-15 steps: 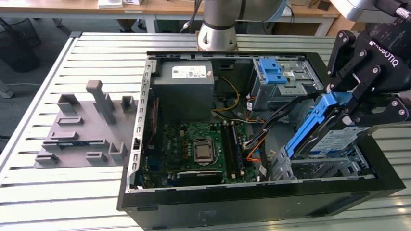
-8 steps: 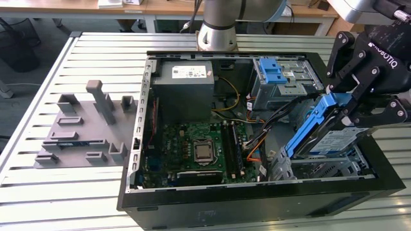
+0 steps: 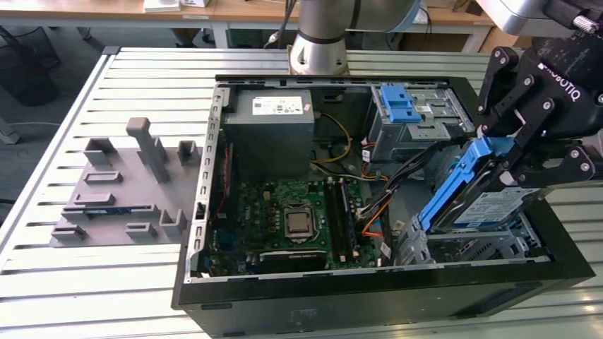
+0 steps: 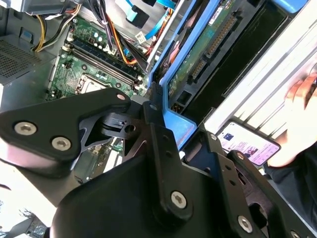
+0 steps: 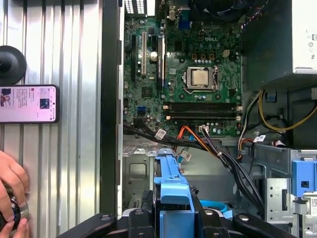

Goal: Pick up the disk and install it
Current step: 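Insert the disk into the insertion slot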

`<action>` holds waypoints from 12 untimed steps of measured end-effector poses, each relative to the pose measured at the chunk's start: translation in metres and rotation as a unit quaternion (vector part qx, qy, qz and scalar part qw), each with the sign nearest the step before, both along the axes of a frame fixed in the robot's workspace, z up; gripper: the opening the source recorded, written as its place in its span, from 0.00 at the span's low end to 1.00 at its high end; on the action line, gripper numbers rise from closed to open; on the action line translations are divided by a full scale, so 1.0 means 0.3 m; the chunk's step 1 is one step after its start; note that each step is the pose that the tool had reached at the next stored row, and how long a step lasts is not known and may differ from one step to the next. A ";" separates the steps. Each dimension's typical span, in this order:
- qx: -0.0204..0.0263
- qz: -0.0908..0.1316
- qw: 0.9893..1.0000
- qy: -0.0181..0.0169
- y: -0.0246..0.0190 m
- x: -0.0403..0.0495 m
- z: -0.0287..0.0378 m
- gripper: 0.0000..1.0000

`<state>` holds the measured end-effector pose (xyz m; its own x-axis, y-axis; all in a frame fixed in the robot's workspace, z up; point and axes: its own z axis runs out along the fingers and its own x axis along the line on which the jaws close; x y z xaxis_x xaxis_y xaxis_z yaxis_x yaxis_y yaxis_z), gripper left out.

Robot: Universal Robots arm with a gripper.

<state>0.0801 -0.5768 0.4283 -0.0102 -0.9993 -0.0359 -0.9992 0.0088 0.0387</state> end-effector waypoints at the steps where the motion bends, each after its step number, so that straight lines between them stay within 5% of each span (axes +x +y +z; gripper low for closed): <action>1: 0.000 0.000 1.000 0.000 0.000 0.000 -0.001 0.37; 12: 0.000 0.000 1.000 0.000 0.000 0.000 -0.018 0.37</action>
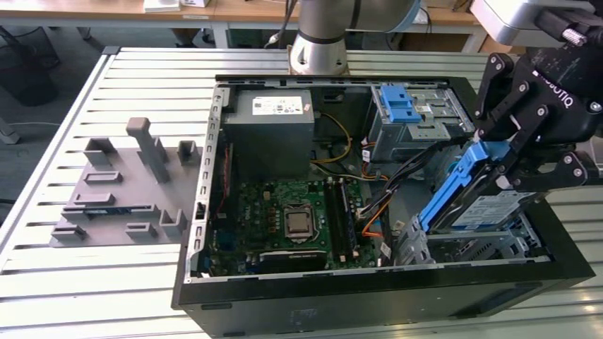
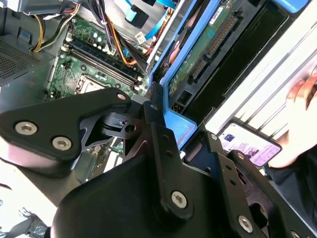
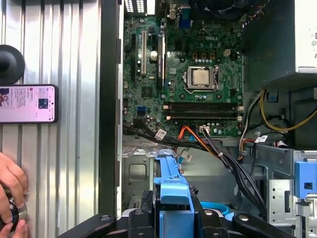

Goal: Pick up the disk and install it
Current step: 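Insert the disk into the insertion slot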

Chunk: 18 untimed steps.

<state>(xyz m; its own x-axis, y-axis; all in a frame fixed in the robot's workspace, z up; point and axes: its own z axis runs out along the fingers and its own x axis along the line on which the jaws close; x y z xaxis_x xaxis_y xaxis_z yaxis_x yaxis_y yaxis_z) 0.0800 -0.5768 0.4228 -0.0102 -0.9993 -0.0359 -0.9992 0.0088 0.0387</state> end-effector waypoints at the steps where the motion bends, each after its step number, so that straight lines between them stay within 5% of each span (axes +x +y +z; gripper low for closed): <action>1: 0.000 0.000 1.000 0.000 0.000 0.000 -0.001 0.37; 18: 0.000 0.000 1.000 0.000 0.000 0.000 -0.027 0.37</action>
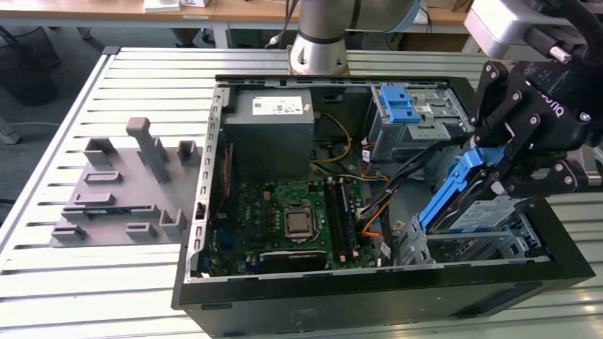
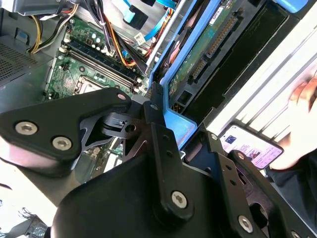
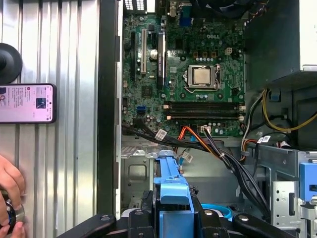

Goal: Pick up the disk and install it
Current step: 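Insert the disk into the insertion slot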

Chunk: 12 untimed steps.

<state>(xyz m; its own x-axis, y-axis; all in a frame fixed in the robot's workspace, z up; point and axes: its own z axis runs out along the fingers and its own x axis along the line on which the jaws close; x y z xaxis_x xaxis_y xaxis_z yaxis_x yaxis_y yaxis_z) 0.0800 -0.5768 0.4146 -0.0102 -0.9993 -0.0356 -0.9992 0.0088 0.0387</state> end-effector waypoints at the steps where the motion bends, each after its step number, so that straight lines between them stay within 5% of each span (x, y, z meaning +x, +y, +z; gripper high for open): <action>1: 0.000 0.000 1.000 0.000 0.000 0.000 -0.002 0.37; 12: 0.000 0.000 1.000 0.000 0.000 0.000 -0.023 0.37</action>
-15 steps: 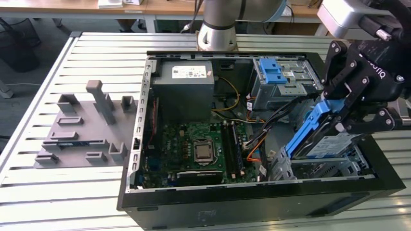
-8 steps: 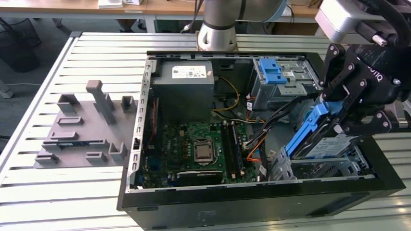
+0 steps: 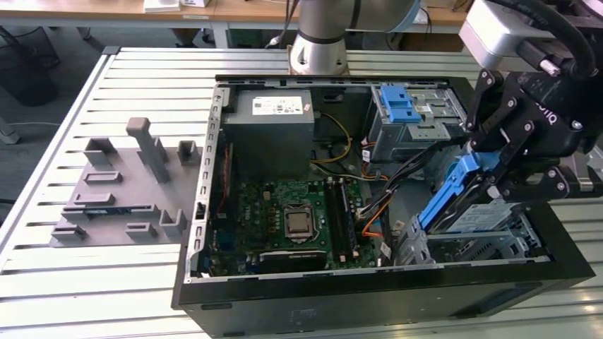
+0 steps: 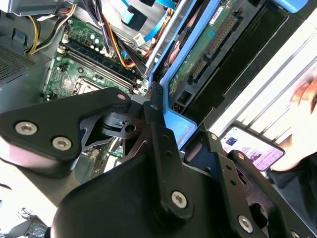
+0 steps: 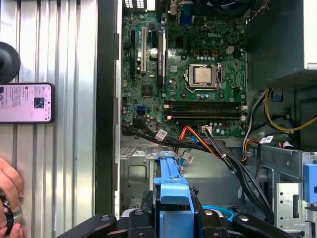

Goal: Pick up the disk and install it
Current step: 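Insert the disk into the insertion slot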

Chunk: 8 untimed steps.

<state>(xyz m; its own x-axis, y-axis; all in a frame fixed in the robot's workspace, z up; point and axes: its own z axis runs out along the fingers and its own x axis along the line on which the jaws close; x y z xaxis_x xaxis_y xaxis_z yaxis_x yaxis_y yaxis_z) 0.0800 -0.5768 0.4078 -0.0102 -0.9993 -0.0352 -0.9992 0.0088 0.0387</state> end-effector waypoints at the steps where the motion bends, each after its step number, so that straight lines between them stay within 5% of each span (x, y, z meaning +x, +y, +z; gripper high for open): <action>1: 0.000 0.000 1.000 0.000 0.000 0.000 -0.002 0.37; 8: 0.000 0.000 1.000 0.000 0.000 0.000 -0.016 0.37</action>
<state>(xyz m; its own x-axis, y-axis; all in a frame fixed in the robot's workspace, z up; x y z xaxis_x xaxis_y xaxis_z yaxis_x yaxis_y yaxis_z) 0.0800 -0.5768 0.4029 -0.0102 -0.9993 -0.0347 -0.9992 0.0088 0.0387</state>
